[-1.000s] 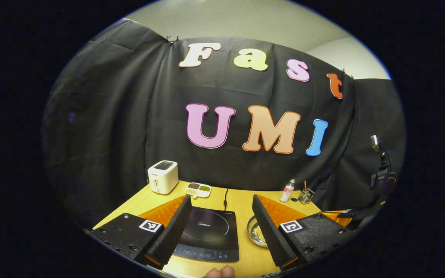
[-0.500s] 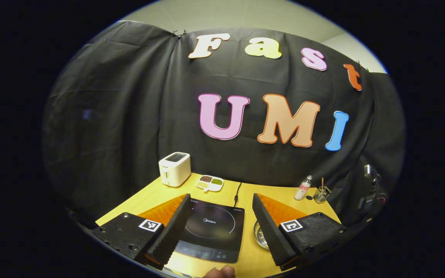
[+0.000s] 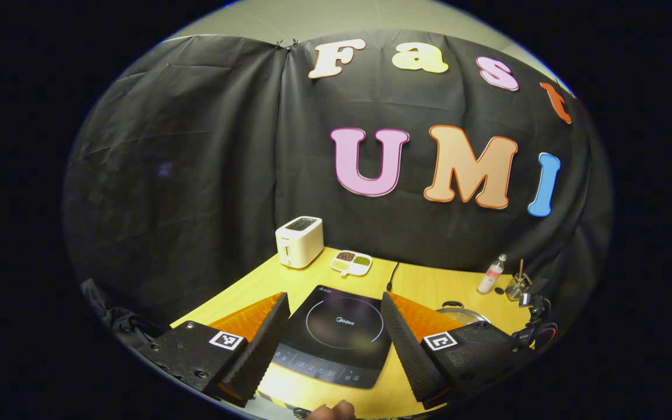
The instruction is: First push the handle of the pot to place it horizontally, then grasp the pot with both hands and set it on the induction cooktop.
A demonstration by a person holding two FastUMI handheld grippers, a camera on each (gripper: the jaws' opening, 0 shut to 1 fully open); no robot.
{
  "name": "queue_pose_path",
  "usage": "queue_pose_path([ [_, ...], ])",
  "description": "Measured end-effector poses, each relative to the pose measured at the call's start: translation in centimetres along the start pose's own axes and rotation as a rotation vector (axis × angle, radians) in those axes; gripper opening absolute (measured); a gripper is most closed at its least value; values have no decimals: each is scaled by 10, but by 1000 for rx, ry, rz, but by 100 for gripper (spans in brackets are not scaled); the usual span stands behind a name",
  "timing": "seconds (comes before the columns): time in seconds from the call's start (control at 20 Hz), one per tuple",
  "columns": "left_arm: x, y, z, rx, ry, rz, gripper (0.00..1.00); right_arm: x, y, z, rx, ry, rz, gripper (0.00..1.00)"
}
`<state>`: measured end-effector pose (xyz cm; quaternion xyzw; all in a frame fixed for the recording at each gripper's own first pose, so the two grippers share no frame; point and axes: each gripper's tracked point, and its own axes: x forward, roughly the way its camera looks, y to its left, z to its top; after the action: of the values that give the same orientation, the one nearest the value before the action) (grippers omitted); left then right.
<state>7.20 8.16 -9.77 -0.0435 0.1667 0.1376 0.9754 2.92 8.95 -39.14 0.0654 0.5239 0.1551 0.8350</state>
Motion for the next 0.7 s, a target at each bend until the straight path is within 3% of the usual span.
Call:
queue_pose_path([
  [0.1,0,2,5,-3,-16,18,96,9,1,-6,-36,34,7,0],
  [0.4,-4,0,-3,-15,-1,31,96,26,-11,-22,-47,118,-8,3],
  [0.7,-6,-5,-3,-4,-3,29,96,19,-24,-27,-49,138,-13,3],
])
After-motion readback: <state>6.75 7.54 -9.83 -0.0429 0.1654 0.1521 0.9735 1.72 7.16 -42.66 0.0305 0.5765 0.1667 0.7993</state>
